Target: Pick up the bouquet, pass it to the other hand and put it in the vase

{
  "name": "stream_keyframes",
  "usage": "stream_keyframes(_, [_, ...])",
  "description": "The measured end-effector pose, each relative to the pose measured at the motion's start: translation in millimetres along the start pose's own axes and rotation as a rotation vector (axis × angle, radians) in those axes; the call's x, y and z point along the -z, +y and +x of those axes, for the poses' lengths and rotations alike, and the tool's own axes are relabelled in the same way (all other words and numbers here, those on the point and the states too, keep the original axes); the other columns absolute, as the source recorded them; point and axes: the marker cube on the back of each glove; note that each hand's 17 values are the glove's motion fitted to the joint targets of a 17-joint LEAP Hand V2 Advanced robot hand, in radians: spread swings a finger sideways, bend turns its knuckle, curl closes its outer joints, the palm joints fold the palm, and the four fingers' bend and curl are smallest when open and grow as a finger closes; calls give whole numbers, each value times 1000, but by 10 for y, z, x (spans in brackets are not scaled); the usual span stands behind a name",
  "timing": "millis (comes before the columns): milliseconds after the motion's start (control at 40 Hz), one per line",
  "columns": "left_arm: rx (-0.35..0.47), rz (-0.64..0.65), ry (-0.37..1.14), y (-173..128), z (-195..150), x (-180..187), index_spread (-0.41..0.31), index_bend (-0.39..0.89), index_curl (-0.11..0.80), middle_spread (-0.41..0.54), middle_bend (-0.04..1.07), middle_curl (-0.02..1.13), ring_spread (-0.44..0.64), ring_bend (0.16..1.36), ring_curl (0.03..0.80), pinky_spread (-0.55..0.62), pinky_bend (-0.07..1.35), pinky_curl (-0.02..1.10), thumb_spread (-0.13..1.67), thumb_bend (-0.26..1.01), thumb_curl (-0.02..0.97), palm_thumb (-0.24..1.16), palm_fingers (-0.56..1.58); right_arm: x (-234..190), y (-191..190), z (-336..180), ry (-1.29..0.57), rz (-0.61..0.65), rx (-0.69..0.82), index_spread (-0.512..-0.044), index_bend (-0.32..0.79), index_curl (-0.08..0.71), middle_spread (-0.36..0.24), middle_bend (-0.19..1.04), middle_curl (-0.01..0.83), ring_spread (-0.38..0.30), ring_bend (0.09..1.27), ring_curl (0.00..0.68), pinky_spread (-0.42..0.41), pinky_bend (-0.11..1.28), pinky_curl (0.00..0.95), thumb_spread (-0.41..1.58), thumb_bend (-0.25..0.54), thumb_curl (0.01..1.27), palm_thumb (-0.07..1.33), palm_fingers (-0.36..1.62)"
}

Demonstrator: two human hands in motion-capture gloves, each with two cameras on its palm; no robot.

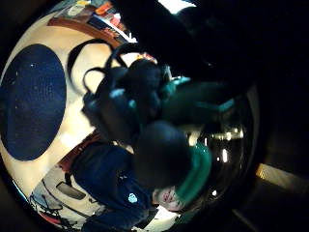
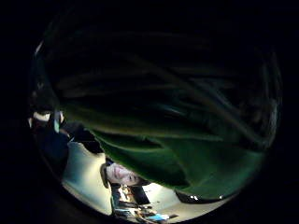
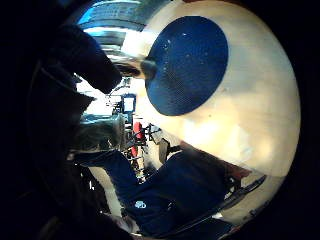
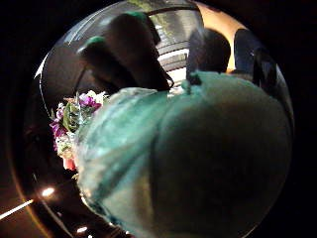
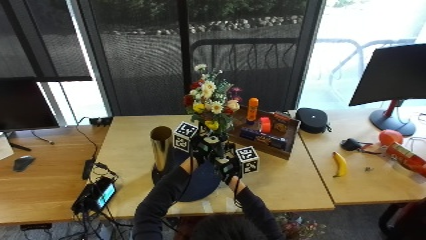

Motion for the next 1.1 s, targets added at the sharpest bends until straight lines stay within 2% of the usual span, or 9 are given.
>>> stream_keyframes(75, [-13,77,-10,60,69,-18,112,185,221,164,371,366,300,667,295,396,531,327,881,-20,349,440,301,-82,-21,4,1,-14,6,-252,433,584,-194,518,655,-234,577,543,-264,343,483,1025,-8,345,952,1253])
stream_keyframes(150, [-18,141,8,111,119,-34,-10,348,288,-6,551,401,72,614,272,232,361,273,898,26,368,552,758,-162,3,-30,3,-24,9,-251,433,589,-193,515,656,-236,579,543,-270,351,484,1024,-7,353,968,1258])
stream_keyframes(175, [-20,164,18,118,122,-33,-18,310,281,-23,523,372,58,593,254,230,329,253,899,10,365,543,709,-184,6,-35,6,-25,10,-251,433,590,-193,515,657,-236,580,543,-271,352,484,1023,-9,354,970,1258])
stream_keyframes(225, [-23,217,37,122,116,-23,-80,343,308,-97,594,409,-63,598,276,54,354,279,913,52,385,639,1024,-219,-7,-22,16,-28,14,-251,427,592,-193,519,658,-238,583,544,-271,358,485,1021,-12,357,973,1265])
stream_keyframes(325, [-20,293,47,151,105,-9,-140,338,344,-160,603,452,-172,584,311,-104,361,311,883,73,419,748,1169,-255,-58,42,14,-53,19,-251,421,595,-193,519,660,-240,592,546,-273,369,486,1021,-21,356,967,1269])
stream_keyframes(475, [-8,340,29,235,178,24,-184,337,387,-204,585,492,-240,550,349,-191,327,348,684,64,499,868,1131,-153,-125,171,-22,-146,-2,-250,400,593,-190,510,657,-238,589,543,-272,375,486,1013,-24,353,951,1236])
stream_keyframes(575, [-36,396,-12,241,350,186,-194,324,407,-218,571,499,-265,514,358,-208,299,359,563,52,543,927,1123,28,-33,130,28,-158,2,-256,296,566,-187,441,626,-230,512,524,-232,330,472,982,-17,371,973,975])
stream_keyframes(851, [-111,600,-33,347,1172,664,-213,280,448,-236,528,508,-295,458,382,-234,235,378,413,-14,622,986,1138,753,1,44,355,34,14,-287,187,502,-165,256,534,-208,365,461,-25,208,415,955,-28,388,932,810])
stream_keyframes(1101, [-160,771,-61,341,1653,1063,-220,241,479,-243,501,518,-303,424,401,-241,211,398,365,-29,666,992,1153,1207,-4,-25,445,161,-24,-301,158,449,-147,151,456,-170,320,426,96,202,393,987,-24,398,900,722])
